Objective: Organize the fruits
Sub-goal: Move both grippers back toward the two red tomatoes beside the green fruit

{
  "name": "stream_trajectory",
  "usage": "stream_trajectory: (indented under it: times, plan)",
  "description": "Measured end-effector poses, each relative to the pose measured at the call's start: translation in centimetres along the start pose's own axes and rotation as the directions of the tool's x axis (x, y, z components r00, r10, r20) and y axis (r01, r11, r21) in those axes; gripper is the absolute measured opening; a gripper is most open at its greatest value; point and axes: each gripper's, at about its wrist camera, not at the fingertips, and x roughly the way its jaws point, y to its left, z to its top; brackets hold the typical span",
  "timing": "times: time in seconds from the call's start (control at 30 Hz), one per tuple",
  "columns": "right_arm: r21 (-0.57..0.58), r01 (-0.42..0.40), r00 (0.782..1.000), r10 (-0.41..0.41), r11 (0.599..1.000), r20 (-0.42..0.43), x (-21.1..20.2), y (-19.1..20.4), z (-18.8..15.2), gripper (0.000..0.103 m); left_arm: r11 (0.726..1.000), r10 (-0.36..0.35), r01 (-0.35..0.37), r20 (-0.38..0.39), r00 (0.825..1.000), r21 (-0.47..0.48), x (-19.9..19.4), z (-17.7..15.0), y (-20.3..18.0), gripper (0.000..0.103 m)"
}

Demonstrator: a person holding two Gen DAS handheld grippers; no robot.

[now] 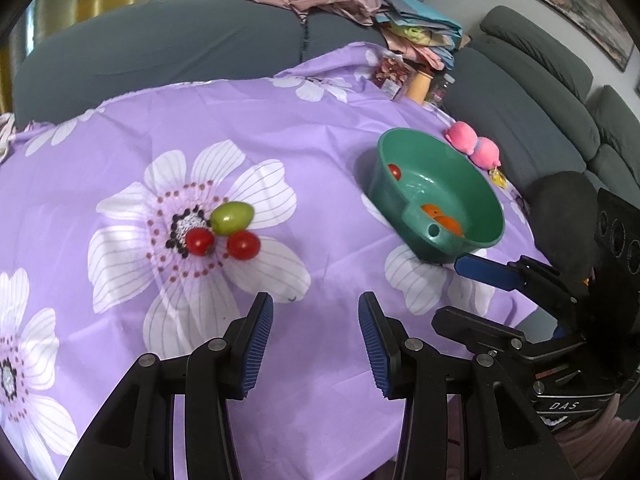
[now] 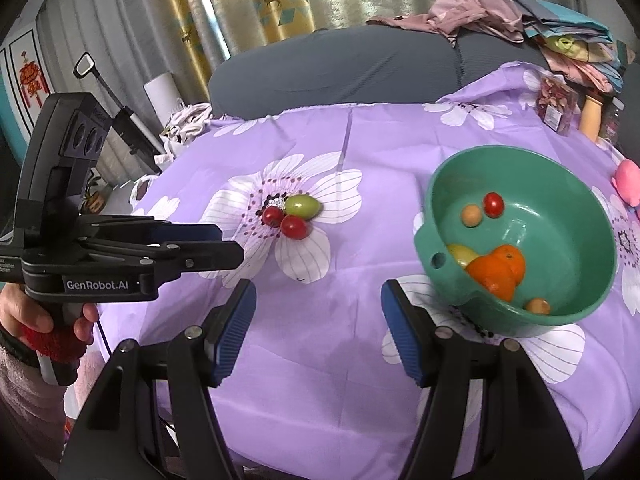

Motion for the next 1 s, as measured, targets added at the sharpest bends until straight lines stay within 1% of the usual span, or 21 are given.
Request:
stream_trajectory:
  times: [0.5, 0.7, 1.0]
  plan:
    - [-0.045, -0.017, 0.998, 0.015, 0.999, -0.058, 2.9, 2.3, 0.8, 0.065, 0.999, -0.005, 0.005, -0.005, 1.000, -0.052, 0.1, -0.5, 3.4, 0.044]
    - [-0.044, -0.014, 0.997, 0.010, 0.999, -0.080, 3.9, 2.3, 1.0, 0.065, 0.997, -0.019, 0.018, -0.007, 1.000, -0.074, 0.7, -0.5, 4.4, 0.044]
    - [-0.045, -0.026, 0.994, 0.021, 0.999, -0.108, 5.4, 2.1, 1.0, 0.065, 0.996, -0.015, 0.013, -0.018, 1.000, -0.091, 1.8, -0.1, 5.1, 0.044]
